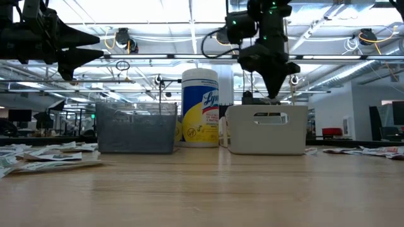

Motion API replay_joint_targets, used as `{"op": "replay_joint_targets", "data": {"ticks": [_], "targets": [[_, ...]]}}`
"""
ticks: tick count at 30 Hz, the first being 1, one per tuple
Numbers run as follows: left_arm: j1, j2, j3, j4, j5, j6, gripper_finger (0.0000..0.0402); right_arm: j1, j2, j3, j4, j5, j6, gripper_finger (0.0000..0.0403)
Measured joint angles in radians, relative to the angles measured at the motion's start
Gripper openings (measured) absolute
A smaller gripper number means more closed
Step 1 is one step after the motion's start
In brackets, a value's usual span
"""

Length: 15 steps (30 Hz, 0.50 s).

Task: Pick & Place First Aid Supplies
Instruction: Put the alcohol pad into the gray bin

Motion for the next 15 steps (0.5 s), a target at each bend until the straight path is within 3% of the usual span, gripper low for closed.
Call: {"op": "replay_joint_targets", "data": {"ticks": [6,15], "targets": [[0.000,0.000,0.000,0.000,0.000,0.000,0.0196,0.050,0.000,-0.023,0.048,0.006,0.021,0.0000],[0.000,0.000,0.000,0.000,0.000,0.000,0.0196,0.114,0.004,-0.188,0.260,0.007,0.040,0.0000]]}}
